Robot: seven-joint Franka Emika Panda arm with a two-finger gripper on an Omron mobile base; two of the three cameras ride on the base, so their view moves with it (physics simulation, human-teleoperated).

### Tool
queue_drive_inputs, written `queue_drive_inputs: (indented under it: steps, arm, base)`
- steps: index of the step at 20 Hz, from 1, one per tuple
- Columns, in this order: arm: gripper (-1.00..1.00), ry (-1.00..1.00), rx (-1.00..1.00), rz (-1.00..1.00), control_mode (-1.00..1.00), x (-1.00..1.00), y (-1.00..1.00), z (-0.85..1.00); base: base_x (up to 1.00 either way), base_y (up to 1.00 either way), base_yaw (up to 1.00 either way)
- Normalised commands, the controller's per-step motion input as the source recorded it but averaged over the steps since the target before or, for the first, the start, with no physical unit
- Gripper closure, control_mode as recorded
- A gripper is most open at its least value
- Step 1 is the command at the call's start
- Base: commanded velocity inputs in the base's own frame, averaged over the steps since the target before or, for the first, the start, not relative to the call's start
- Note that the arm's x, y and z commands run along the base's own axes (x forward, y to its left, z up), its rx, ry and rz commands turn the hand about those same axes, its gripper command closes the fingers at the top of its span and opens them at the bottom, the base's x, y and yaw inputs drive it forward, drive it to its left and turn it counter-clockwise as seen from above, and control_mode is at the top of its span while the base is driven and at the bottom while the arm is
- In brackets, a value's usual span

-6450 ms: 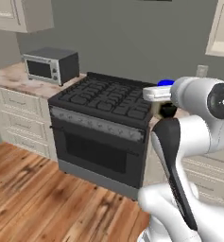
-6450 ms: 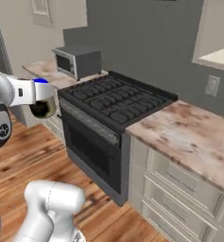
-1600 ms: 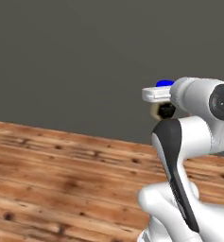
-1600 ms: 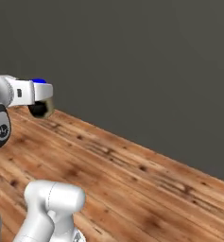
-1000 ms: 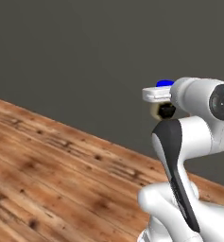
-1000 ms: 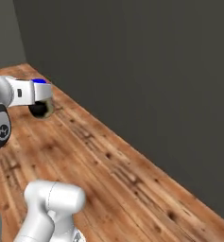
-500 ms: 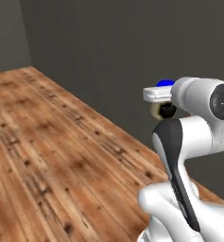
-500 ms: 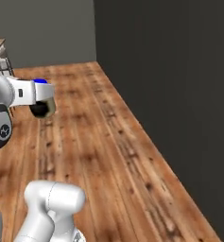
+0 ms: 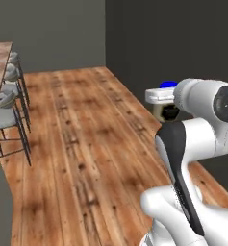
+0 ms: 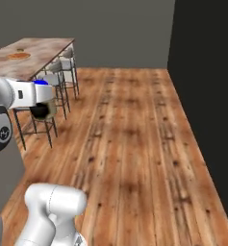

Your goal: Move the mayonnaise and condiment bottle from the cabinet to the dining counter.

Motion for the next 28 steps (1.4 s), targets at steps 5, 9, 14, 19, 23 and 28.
queue_drive_inputs:
  steps: [5, 9, 14, 19, 23, 28]
  arm:
    - [1.00, 0.00, 0.00, 0.00, 1.00, 0.00, 0.00, 0.00]
    - [1.00, 0.00, 0.00, 0.00, 1.00, 0.00, 0.00, 0.00]
    - [1.00, 0.00, 0.00, 0.00, 1.00, 0.00, 0.00, 0.00]
    - [1.00, 0.00, 0.00, 0.00, 1.00, 0.00, 0.00, 0.00]
    - [1.00, 0.00, 0.00, 0.00, 1.00, 0.00, 0.00, 0.00]
    - [1.00, 0.00, 0.00, 0.00, 1.00, 0.00, 0.00, 0.00]
  base:
    - [1.00, -0.02, 0.56]
    - [1.00, -0.19, 0.52]
    - [1.00, -0.37, 0.48]
    - [1.00, -0.44, 0.48]
    - [1.00, -0.48, 0.49]
    - [0.96, -0.48, 0.52]
